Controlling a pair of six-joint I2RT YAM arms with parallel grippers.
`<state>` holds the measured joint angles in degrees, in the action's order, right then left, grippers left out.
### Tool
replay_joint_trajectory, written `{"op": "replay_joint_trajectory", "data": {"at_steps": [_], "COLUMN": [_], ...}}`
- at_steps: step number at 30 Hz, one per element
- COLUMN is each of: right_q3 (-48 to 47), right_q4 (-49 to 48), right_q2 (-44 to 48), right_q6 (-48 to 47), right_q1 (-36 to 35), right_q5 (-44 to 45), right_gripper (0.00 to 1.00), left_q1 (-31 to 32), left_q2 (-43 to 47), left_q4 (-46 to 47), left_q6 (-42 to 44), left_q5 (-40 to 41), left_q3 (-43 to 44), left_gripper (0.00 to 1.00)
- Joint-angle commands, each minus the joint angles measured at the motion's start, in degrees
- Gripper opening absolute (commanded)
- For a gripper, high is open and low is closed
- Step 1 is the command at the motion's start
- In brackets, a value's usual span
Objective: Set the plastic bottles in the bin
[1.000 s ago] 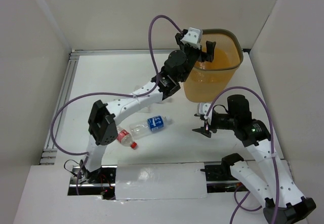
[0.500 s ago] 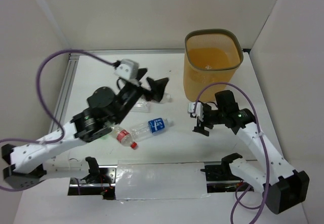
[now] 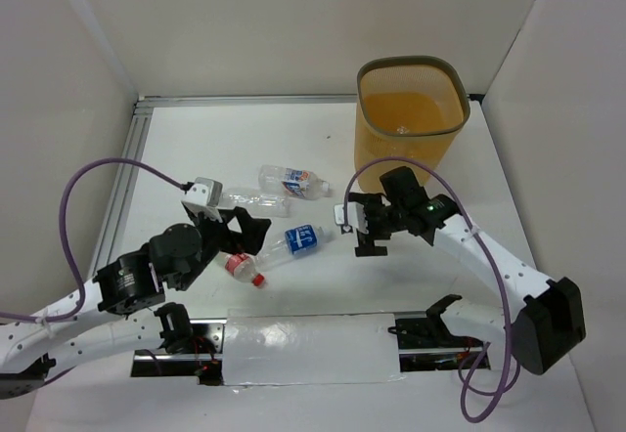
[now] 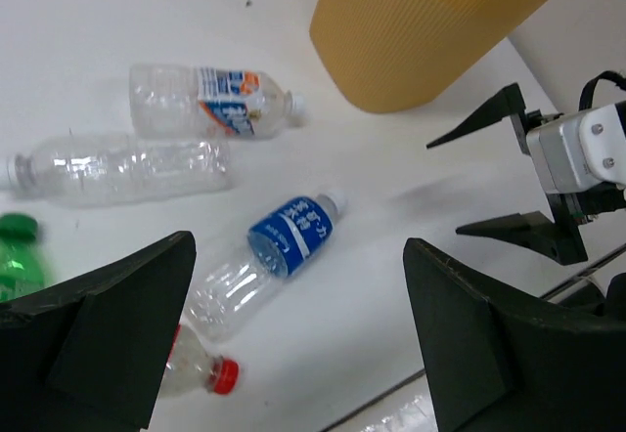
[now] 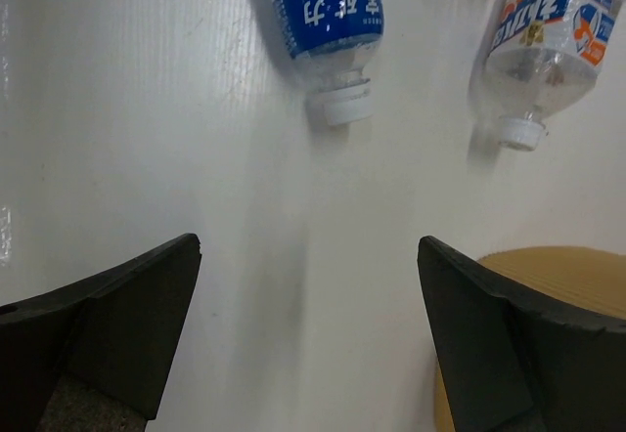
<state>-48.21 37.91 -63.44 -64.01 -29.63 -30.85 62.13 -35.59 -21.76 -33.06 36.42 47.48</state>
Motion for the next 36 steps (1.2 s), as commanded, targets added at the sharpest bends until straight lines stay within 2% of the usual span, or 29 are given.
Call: {"op": "replay_joint_trajectory", "data": {"at_steps": [1, 5, 7, 9, 11, 14, 20, 24, 27, 29, 34, 36], "right_q3": [-5.49, -13.98, -17.34, -20.85, -22.54, -25.53, -24.75, -23.34, -21.32, -19.75, -13.77, -13.14], "right_q4": [-4.77, -3.99, -1.54, -0.04, 1.81, 3.13, 2.61, 1.73, 1.21, -0.46, -8.09, -10.13], "right_q2": [-2.65, -7.83, -10.55, -12.57, -13.9, -16.97, -21.1, -22.52, -23.31, -23.31, -21.37, -22.95], "right_q6": [0.1, 2.05, 2.57, 0.83, -0.93, -2.78, -7.1, -7.1, -7.1, -3.85, -3.05, -0.69], "right_q1": [-2.71, -4.83, -4.83, -4.83, -6.4, -8.34, -12.2, -12.74, -12.74, -12.74, -14.48, -15.55], "right_q5": [2.45, 4.48, 4.48, 3.09, 3.08, 3.08, 2.29, -2.1, -3.69, -3.69, 1.22, 3.68], "right_gripper": [0.99, 0.99, 0.99, 0.99, 0.99, 0.99, 0.99, 0.97, 0.95, 0.95, 0.96, 0.96], "left_q1": [0.01, 0.01, 0.01, 0.01, 0.01, 0.01, 0.01, 0.01, 0.01, 0.01, 0.01, 0.01], "left_q2": [-0.7, -2.98, -2.99, -3.61, -3.61, -2.56, -3.07, -3.69, -2.12, -1.33, 1.49, 3.07], "left_q4": [-4.51, -19.07, -23.13, -31.62, -35.09, -39.04, -44.77, -45.39, -44.77, -43.64, -42.93, -43.45], "left_q6": [-7.27, -19.63, -23.0, -32.3, -38.62, -41.38, -46.03, -47.54, -47.54, -48.06, -48.68, -52.1], "left_q5": [1.63, 4.53, 4.53, 5.24, 4.54, 3.74, 0.67, -2.58, -1.54, -0.21, 0.93, 0.93], "left_q3": [0.42, 6.38, 8.14, 11.66, 13.41, 14.13, 15.18, 12.73, 10.18, 8.86, 4.47, 1.57], "left_gripper": [1.0, 1.0, 1.0, 1.0, 1.0, 1.0, 1.0, 1.0, 1.0, 1.0, 1.0, 1.0]}}
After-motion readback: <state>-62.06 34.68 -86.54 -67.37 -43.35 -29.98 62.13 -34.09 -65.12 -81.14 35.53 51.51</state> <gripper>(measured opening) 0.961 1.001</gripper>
